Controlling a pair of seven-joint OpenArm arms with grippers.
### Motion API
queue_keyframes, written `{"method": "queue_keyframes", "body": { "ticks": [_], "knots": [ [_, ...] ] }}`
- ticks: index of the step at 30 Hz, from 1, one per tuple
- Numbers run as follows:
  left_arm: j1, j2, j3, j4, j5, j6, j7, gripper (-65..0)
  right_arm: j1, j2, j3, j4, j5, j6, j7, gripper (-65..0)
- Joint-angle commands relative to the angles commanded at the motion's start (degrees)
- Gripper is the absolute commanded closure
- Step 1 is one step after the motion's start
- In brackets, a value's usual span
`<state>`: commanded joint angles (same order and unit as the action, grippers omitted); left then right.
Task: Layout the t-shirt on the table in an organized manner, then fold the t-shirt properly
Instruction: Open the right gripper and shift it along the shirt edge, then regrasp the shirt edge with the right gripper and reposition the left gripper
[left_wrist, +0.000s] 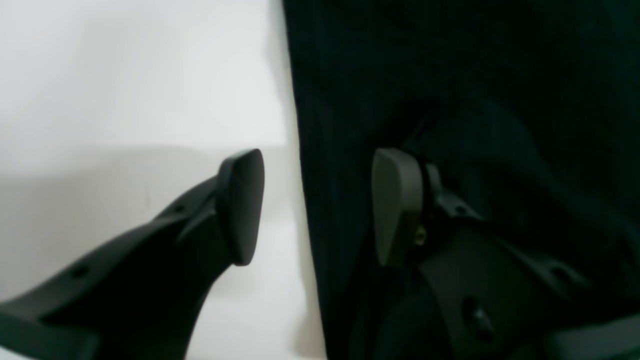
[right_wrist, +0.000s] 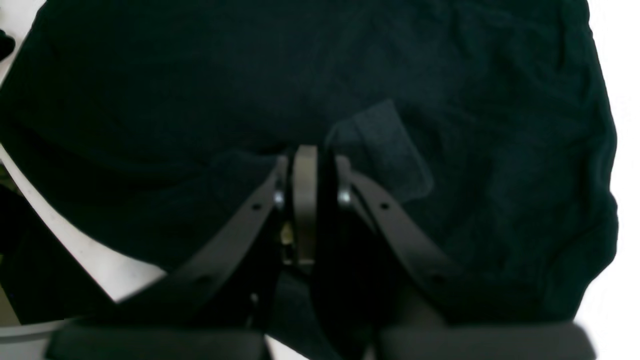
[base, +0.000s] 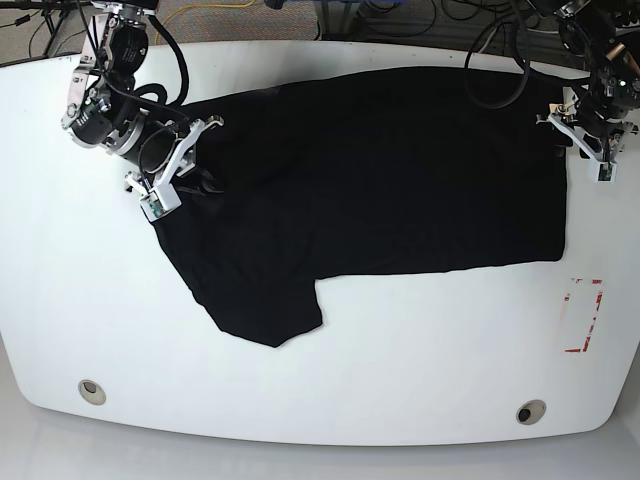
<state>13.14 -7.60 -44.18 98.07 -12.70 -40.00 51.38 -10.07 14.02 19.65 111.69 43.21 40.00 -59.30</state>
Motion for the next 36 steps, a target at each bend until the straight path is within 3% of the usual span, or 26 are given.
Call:
{"method": "queue_keyframes", "body": {
  "ticks": [10,12,16,19,20,21,24,26,36],
  "knots": [
    [1.2,0.0,0.0,0.0,0.0,0.0,0.0,-32.6,3.4,1.8,-0.1,-0.2,0.0,0.0,0.0,-3.0],
    [1.3,0.0,0.0,0.0,0.0,0.0,0.0,-32.6,4.0,2.0,0.0,-0.6,-0.1,0.0,0.0,-5.7],
    [2.4,-0.1,0.0,0.1,-0.4,0.0,0.0,-32.6,4.4,3.1,0.3,-3.3,-0.1,0.0,0.0,-20.6],
    [2.5,0.0,0.0,0.2,-0.4,0.0,0.0,-32.6,4.2,3.6,1.8,-4.0,-0.1,0.0,0.0,-39.2],
    [2.5,0.0,0.0,0.2,-0.4,0.0,0.0,-32.6,4.0,3.6,2.1,-4.0,-0.1,0.0,0.0,-42.0],
    [2.5,0.1,0.0,0.1,-0.4,0.0,0.0,-32.6,3.8,3.6,3.3,-3.8,0.2,0.0,0.0,-49.9],
    [2.5,0.1,-0.1,0.1,-0.4,0.0,0.0,-32.5,2.6,3.7,5.2,-3.3,0.3,0.0,0.0,-60.1],
    [2.5,0.2,-0.1,0.1,-0.4,0.0,0.0,-32.5,2.0,3.7,6.2,-2.8,0.3,0.0,0.0,-60.4],
    [2.5,0.4,-0.2,0.6,-0.7,0.0,0.0,-32.5,-2.6,5.1,9.1,-3.0,-0.1,0.0,0.0,-48.7]
  ]
}}
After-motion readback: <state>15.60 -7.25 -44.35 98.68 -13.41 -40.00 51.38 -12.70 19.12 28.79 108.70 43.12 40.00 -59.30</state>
